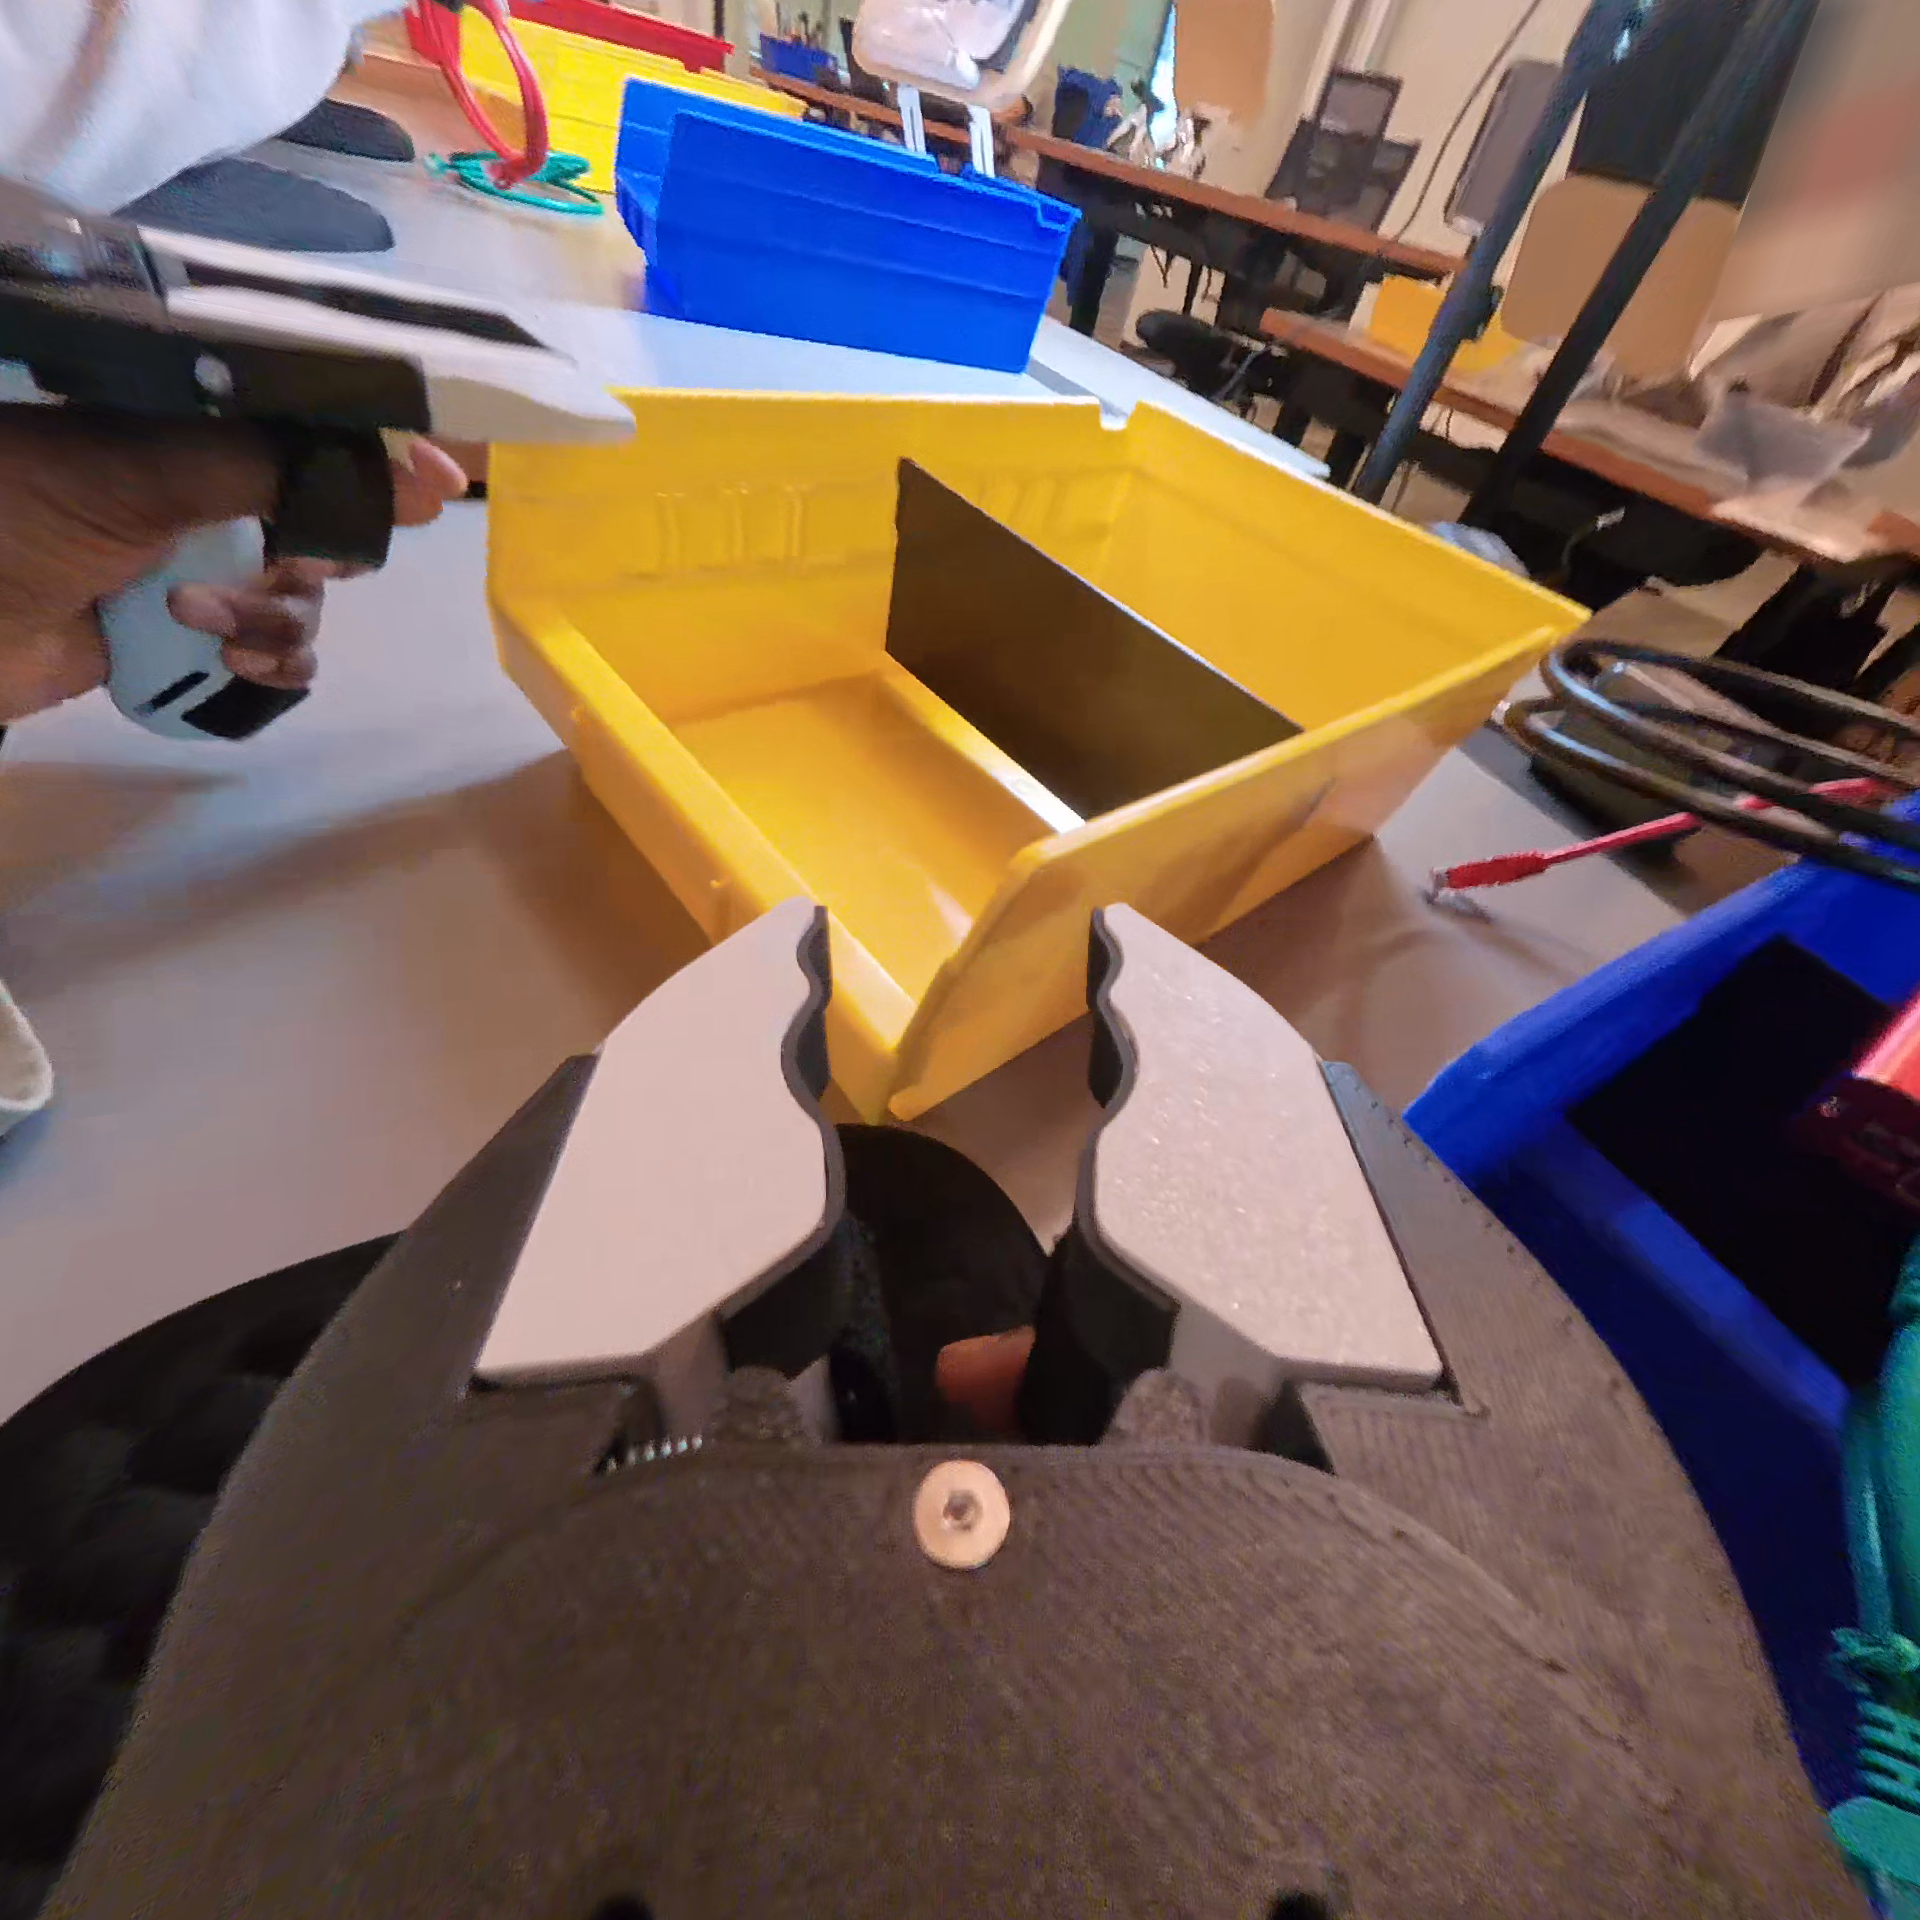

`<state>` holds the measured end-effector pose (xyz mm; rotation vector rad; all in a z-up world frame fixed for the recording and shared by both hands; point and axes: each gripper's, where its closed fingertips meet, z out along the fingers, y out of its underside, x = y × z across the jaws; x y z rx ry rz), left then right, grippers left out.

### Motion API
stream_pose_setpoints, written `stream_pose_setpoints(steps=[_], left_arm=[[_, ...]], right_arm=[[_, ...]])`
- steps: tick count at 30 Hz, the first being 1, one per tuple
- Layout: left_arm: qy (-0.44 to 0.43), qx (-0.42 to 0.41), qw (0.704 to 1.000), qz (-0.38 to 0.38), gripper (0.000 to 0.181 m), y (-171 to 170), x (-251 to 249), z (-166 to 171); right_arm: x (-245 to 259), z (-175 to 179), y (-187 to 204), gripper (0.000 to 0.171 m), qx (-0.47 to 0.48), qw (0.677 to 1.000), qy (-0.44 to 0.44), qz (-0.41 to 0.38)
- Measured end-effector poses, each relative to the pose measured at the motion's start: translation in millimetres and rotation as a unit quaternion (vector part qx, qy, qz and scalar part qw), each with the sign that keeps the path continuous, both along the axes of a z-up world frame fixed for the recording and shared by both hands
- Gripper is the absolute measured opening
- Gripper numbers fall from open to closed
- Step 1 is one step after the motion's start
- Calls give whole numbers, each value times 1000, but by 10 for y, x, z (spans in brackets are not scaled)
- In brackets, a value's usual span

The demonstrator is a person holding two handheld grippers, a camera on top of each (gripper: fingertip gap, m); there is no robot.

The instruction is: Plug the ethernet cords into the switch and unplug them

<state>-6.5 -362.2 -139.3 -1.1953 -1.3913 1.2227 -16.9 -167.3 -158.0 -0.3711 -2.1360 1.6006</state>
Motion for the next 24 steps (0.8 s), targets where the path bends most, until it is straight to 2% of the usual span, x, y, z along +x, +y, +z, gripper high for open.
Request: stream_pose_setpoints(steps=[2,4,5,6,8,10,15,20,24], left_arm=[[-58,3,998,-13,43,37,-80,-261],[-78,2,997,-20,15,93,-116,-326],[-65,-14,998,10,4,39,-107,-287],[-55,-40,998,12,4,53,-104,-247],[-8,-87,996,22,4,97,-80,-49],[54,-93,994,26,3,171,-2,231],[194,-123,973,34,3,379,238,778],[371,-96,924,4,4,952,558,1323],[426,-68,900,-63,7,1644,628,1498]], right_arm=[[-34,-44,0,41,8,1000,-16,-5],[-50,-102,-17,24,30,999,-19,-7],[-78,-108,-3,18,39,999,-5,-18],[-94,-106,13,17,47,998,15,-25],[-105,-72,48,16,50,997,50,-33],[-93,11,80,15,34,996,72,-32],[19,462,250,15,-25,981,187,-45],[247,1015,822,13,-86,941,313,-96],[413,1225,1538,13,-94,920,352,-145]])
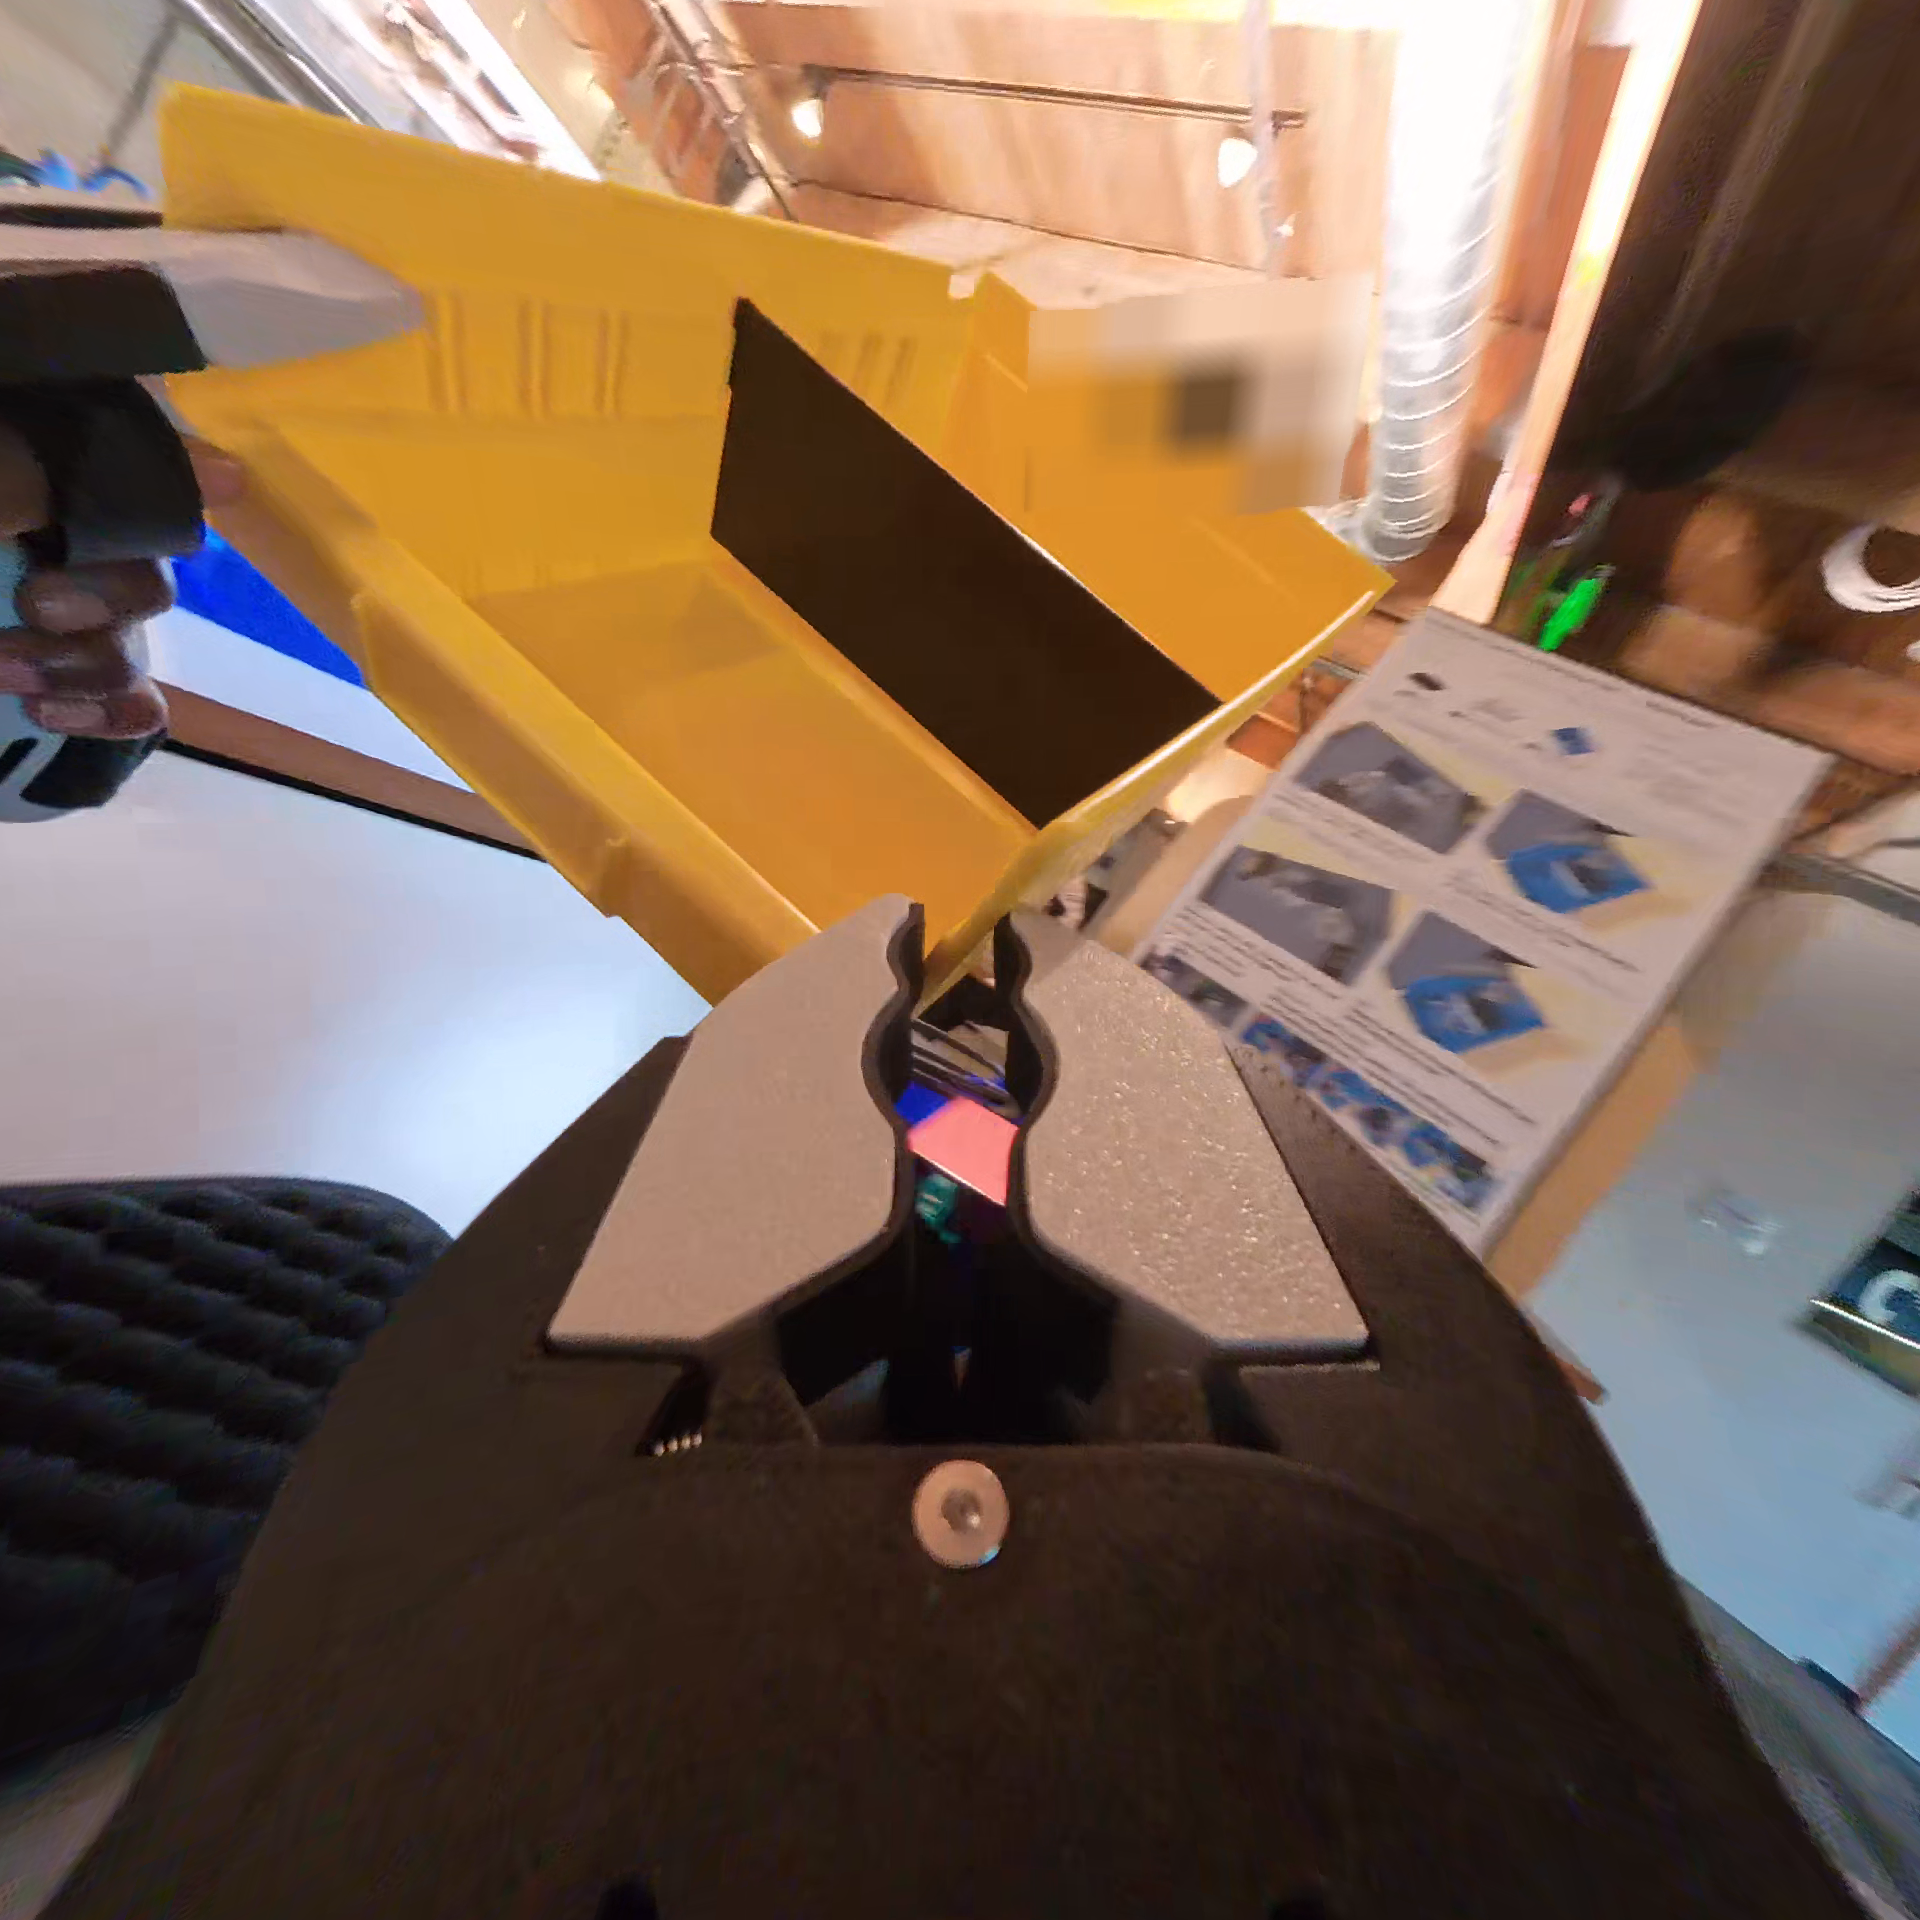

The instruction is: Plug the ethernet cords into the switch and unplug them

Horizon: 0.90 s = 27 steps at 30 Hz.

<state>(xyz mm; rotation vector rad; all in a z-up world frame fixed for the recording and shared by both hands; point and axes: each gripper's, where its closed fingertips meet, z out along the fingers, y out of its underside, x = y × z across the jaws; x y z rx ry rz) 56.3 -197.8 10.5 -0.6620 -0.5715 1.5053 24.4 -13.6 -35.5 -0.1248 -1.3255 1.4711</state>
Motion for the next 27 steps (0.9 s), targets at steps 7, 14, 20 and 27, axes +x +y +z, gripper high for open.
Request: stream_pose_setpoints(steps=[7,14,20,27], left_arm=[[-91,-6,985,-149,10,1313,-447,-77],[-180,-51,955,-230,12,2629,-935,-286],[-240,-101,931,-257,13,3418,-1185,-736],[-320,-193,898,-234,13,3775,-1429,-1295]], right_arm=[[59,-50,1310,14,23,993,-34,-113],[-115,-294,2534,13,-17,970,-132,-204],[-191,-728,3265,13,-25,934,-205,-290],[-243,-1089,3561,14,-5,912,-245,-329]])
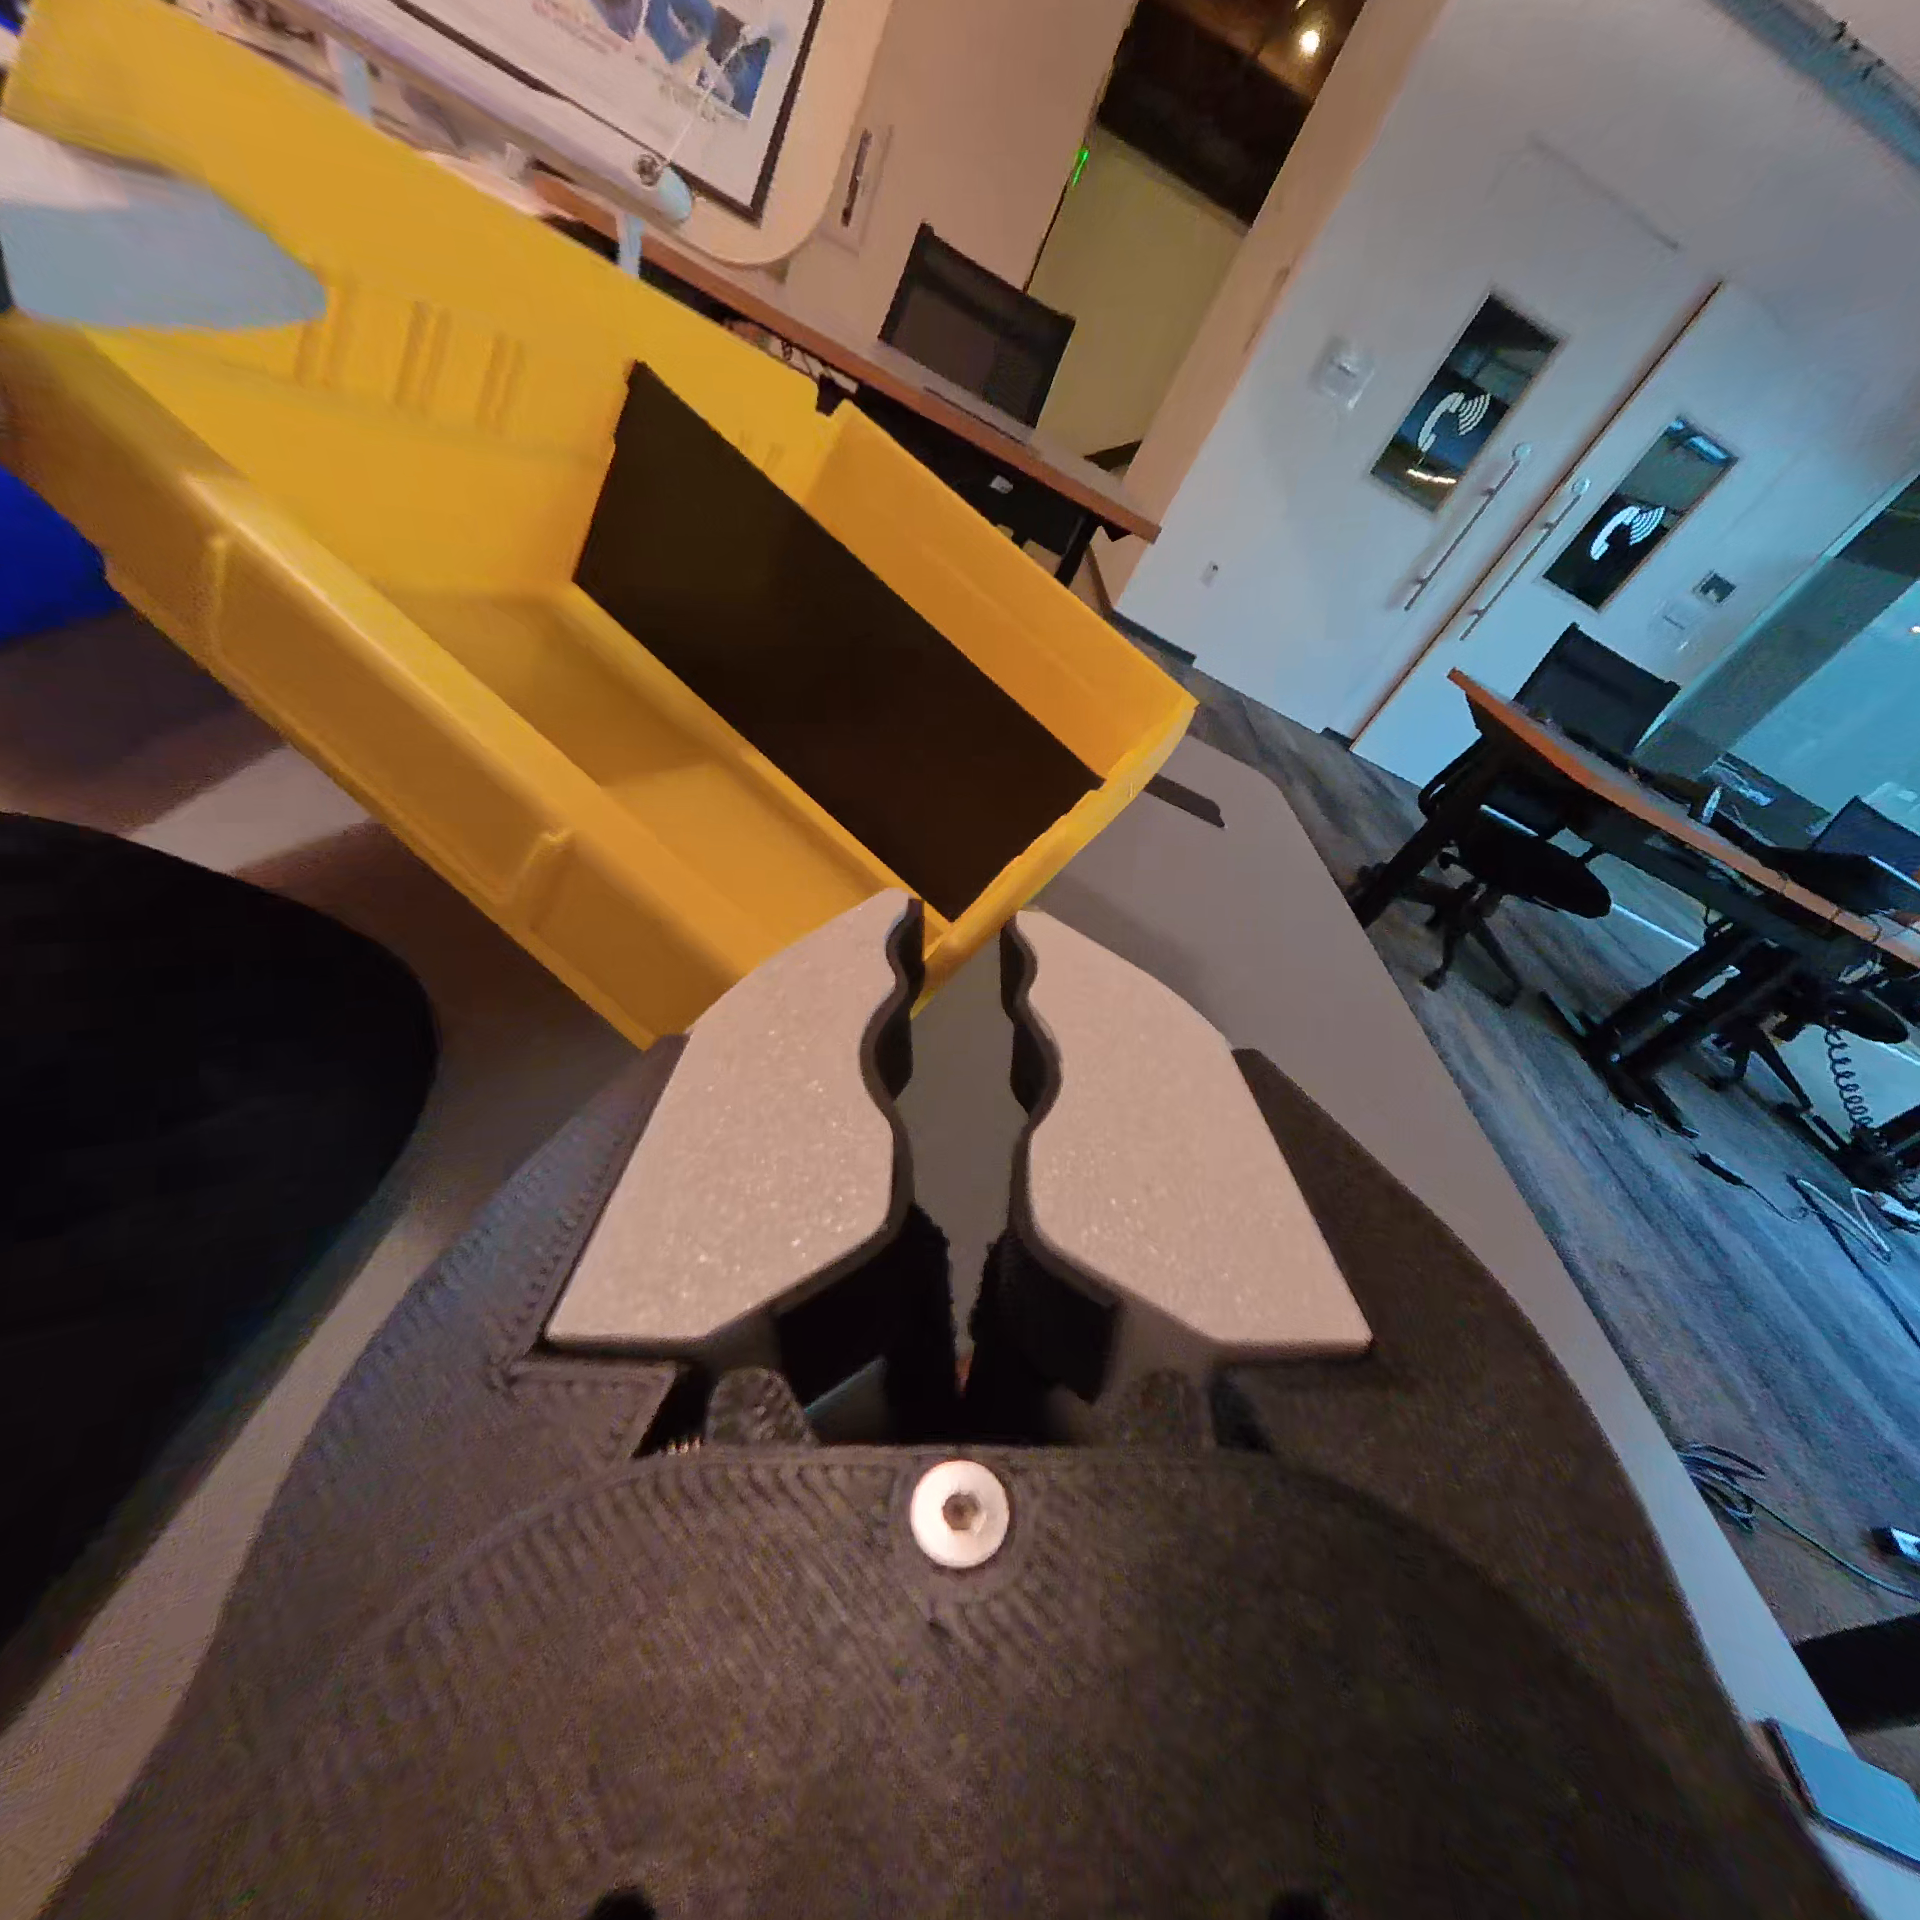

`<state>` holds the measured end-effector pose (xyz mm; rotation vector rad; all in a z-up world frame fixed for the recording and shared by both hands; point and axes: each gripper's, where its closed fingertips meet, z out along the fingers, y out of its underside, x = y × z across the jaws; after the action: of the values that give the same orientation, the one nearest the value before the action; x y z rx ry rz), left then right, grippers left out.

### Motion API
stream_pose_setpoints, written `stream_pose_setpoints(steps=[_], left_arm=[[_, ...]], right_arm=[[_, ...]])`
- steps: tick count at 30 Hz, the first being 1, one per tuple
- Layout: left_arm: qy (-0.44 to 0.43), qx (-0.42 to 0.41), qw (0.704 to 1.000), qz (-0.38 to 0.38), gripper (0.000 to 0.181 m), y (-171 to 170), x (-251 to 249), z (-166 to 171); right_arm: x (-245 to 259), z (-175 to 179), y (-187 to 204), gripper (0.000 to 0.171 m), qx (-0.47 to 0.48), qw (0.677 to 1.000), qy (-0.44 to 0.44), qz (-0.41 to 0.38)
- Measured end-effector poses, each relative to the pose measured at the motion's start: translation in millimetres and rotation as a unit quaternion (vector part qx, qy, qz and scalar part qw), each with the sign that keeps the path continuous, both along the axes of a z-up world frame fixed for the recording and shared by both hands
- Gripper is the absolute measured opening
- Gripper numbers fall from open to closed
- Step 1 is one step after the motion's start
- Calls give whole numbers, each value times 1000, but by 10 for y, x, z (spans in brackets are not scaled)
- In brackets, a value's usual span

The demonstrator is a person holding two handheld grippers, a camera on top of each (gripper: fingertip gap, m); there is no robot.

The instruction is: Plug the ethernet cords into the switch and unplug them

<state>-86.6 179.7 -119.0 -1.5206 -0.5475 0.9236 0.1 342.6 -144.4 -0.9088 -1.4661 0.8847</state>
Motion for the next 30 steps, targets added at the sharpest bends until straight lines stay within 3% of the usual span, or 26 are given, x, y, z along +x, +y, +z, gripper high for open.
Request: stream_pose_setpoints(steps=[4,6,9,13,15,17,20,23,27,28,30], left_arm=[[-38,-62,997,-3,18,12,-25,-212],[-83,-84,993,-24,33,-13,50,-313],[-48,-96,993,-41,44,-226,272,-108],[-7,-199,979,-32,49,-857,536,-2],[-37,-260,965,-21,51,-1265,573,-121],[-100,-320,942,-15,55,-1624,552,-370],[-106,-375,921,-4,54,-1890,409,-585],[-114,-383,917,-8,47,-1950,272,-717],[-144,-453,880,-3,39,-2142,108,-1017],[-138,-457,878,-8,38,-2152,90,-1035],[-154,-453,878,-8,38,-2201,94,-1039]], right_arm=[[-44,-87,34,13,-11,1000,-24,-12],[-65,-185,62,14,7,998,-58,-27],[-55,-128,61,26,61,996,-51,-37],[4,147,-184,36,92,996,-9,19],[19,172,-435,43,125,989,-11,82],[8,49,-663,50,151,978,-55,132],[-50,-259,-908,66,186,956,-147,171],[-156,-399,-919,59,243,942,-176,148],[-208,-621,-813,49,273,921,-245,131],[-220,-656,-753,38,286,915,-257,119],[-233,-678,-714,35,287,914,-262,115]])
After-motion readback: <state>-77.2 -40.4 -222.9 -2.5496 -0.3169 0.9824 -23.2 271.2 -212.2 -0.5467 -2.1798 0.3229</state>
